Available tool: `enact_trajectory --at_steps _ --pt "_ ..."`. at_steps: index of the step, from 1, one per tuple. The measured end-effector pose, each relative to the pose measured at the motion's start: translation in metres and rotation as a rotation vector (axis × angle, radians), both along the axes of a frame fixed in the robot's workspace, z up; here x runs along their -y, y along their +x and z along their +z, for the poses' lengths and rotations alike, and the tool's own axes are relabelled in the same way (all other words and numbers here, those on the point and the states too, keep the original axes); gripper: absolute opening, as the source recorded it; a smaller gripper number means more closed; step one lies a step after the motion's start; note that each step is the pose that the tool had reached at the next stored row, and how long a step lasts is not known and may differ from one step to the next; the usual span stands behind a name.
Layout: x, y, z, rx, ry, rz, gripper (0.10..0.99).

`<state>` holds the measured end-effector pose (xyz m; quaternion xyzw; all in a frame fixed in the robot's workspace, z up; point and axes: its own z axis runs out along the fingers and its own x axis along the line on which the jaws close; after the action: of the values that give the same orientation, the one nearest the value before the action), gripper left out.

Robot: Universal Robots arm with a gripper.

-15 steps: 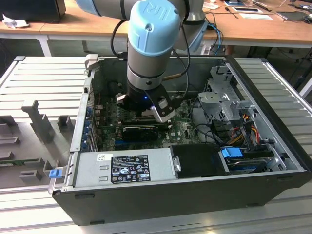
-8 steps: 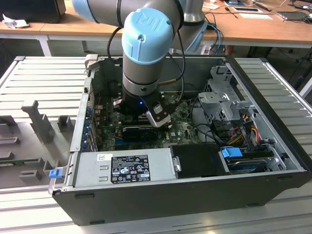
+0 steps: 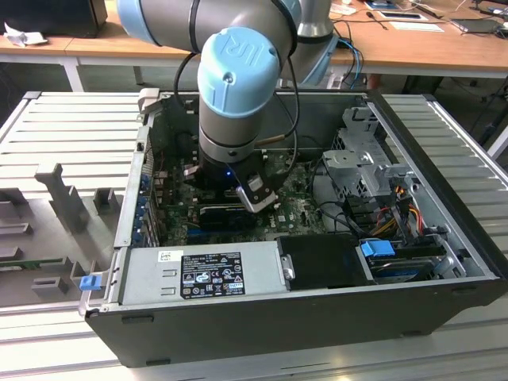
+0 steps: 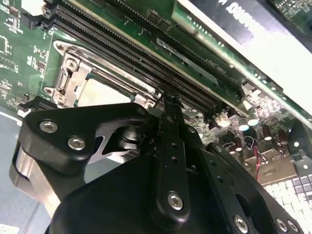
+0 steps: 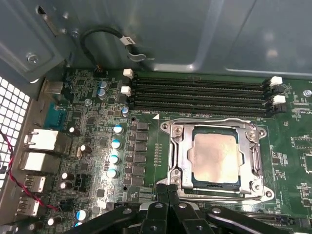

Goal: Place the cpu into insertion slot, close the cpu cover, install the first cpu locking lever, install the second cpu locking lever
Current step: 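Install the second cpu locking lever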

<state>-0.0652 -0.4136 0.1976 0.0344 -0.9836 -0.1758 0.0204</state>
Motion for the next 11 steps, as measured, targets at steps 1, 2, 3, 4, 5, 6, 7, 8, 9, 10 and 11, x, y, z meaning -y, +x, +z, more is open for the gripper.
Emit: enact_trajectory --at_steps 1,2,3,4,5,6,7,8,9,10,11 --pt "0.0001 -0.0002 -0.0005 -0.0002 0.003 0.000 0.106" --pt "0.0001 -0.0004 -0.0013 -0.0002 0.008 0.000 0.106" --pt "0.0000 -0.0004 -0.0019 -0.0001 0.012 0.000 0.106" --pt "0.0000 -0.0005 -0.0029 -0.0002 0.019 0.000 0.106" --pt "0.0000 -0.0005 -0.0043 -0.0001 0.027 0.000 0.106" --pt "0.0000 -0.0007 -0.0052 -0.0001 0.033 0.000 0.106" --pt "0.0000 -0.0009 -0.0063 0.0000 0.036 0.000 0.106" --pt "-0.0001 -0.0012 -0.0070 0.0001 0.037 0.000 0.106" --pt "-0.0001 -0.0015 -0.0071 0.0000 0.037 0.000 0.106" --pt "0.0000 -0.0017 -0.0070 -0.0002 0.036 0.000 0.106" --pt "0.0001 -0.0018 -0.0064 -0.0003 0.036 0.000 0.106"
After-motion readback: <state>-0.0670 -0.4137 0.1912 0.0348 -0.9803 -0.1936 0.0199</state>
